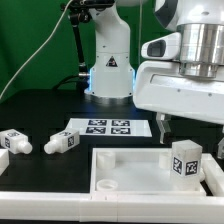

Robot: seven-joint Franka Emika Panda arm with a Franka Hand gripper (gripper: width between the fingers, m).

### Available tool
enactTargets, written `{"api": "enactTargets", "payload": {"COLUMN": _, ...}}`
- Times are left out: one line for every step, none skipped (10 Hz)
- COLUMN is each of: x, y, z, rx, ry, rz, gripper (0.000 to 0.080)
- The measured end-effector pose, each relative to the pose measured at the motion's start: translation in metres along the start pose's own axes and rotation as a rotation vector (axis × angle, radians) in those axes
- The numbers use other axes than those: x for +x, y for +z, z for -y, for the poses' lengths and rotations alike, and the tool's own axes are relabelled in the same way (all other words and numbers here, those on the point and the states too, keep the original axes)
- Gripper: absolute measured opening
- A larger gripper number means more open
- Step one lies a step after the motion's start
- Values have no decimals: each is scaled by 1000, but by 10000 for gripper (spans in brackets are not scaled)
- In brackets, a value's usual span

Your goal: Assemble one leg

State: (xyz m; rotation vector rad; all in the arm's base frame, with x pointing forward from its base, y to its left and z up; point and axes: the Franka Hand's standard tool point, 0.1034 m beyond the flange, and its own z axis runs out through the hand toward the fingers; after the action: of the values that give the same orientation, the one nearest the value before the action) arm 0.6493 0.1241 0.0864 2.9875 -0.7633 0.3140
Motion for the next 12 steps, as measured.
{"api": "enactTargets", "payload": {"x": 1, "y": 0, "z": -1, "rx": -1, "ry": -116, "rz": -1, "gripper": 648}}
{"api": "enactTargets", "payload": {"x": 2, "y": 0, "z": -2, "rx": -2, "ry": -231, "rz": -1, "gripper": 649}}
{"api": "enactTargets", "payload": {"x": 3, "y": 0, "z": -3, "rx": -2, "ry": -307, "rz": -1, "gripper": 649}}
{"api": "enactTargets", "payload": {"x": 3, "y": 0, "z": -4, "rx": -3, "ry": -372, "rz": -1, "gripper": 649}}
{"api": "enactTargets", "payload": {"x": 4, "y": 0, "z": -4, "rx": -6, "ry": -439, "rz": -2, "gripper": 649}}
{"api": "enactTargets", "payload": {"x": 4, "y": 0, "z": -4, "rx": -8, "ry": -485, "rz": -3, "gripper": 649}}
{"api": "enactTargets", "payload": {"x": 4, "y": 0, "z": -4, "rx": -15, "ry": -564, "rz": -6, "gripper": 649}}
{"api": "enactTargets", "payload": {"x": 4, "y": 0, "z": -5, "rx": -21, "ry": -620, "rz": -8, "gripper": 649}}
{"api": "enactTargets", "payload": {"x": 4, "y": 0, "z": -5, "rx": -22, "ry": -622, "rz": -8, "gripper": 649}}
{"api": "enactTargets", "payload": {"x": 4, "y": 0, "z": -5, "rx": -22, "ry": -621, "rz": -8, "gripper": 552}}
{"api": "enactTargets", "payload": {"x": 4, "y": 0, "z": -5, "rx": -22, "ry": -621, "rz": -8, "gripper": 416}}
{"api": "enactTargets", "payload": {"x": 4, "y": 0, "z": -5, "rx": -22, "ry": -621, "rz": -8, "gripper": 416}}
